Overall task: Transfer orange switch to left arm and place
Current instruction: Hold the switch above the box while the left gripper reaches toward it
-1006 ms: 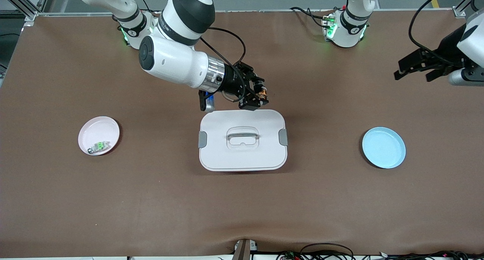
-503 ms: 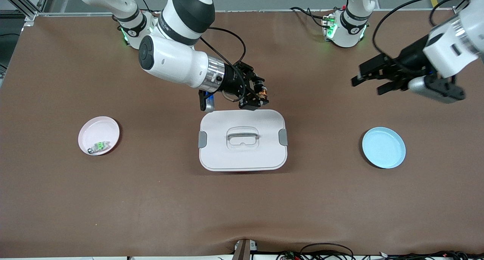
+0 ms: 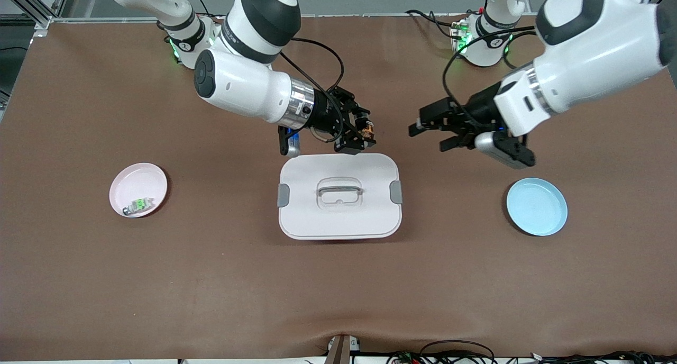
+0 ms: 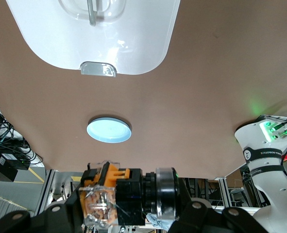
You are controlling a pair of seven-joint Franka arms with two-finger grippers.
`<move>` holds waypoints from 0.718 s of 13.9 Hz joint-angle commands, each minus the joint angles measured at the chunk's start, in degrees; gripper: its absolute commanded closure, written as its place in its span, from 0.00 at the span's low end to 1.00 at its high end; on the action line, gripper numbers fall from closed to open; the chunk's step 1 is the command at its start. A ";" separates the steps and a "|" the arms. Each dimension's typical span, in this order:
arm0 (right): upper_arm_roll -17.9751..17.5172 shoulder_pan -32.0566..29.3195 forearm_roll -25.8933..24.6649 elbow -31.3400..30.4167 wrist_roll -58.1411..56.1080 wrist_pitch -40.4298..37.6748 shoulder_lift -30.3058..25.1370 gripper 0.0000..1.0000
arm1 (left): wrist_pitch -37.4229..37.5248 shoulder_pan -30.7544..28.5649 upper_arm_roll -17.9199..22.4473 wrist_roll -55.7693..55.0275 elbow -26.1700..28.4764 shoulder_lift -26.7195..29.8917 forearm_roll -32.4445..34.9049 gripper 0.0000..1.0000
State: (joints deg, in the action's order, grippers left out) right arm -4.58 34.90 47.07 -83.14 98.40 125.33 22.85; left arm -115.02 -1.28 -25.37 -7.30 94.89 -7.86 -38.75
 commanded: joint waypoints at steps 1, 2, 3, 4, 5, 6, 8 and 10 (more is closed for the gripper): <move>0.54 0.70 0.91 1.40 0.74 0.09 0.62 0.74 | -3.53 -0.74 -3.18 0.00 3.71 1.35 -2.74 0.00; 0.54 0.78 0.91 1.40 0.74 0.09 0.71 0.74 | -4.16 -0.74 -4.06 0.00 4.24 1.44 -2.83 0.00; 0.54 0.78 0.91 1.40 0.74 0.09 0.71 0.74 | -4.34 -0.74 -4.85 0.18 4.68 1.44 -2.83 0.00; 0.54 0.78 0.91 1.40 0.65 0.09 0.71 0.74 | -4.51 -0.74 -5.12 0.88 5.12 1.44 -3.26 0.01; 0.54 0.78 0.91 1.40 0.65 0.09 0.71 0.74 | -5.30 -0.65 -5.47 1.40 6.08 1.53 -3.44 0.02; 0.63 0.78 0.91 1.31 0.56 0.09 0.71 0.74 | -5.91 -0.74 -6.35 1.93 6.62 1.53 -3.53 0.04; 0.54 0.70 0.91 1.31 0.38 0.09 0.71 0.74 | -6.88 -0.65 -6.97 2.03 6.80 1.44 -4.23 0.10; 0.63 0.70 0.91 1.31 0.47 0.09 0.71 0.74 | -10.82 -0.65 -8.81 2.03 8.37 1.44 -6.33 0.13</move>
State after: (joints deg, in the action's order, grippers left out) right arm -4.58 34.91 47.07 -83.14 98.40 125.33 22.91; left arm -122.22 -1.34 -32.35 -6.57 100.66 -7.87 -42.34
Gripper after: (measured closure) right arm 0.278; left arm 0.106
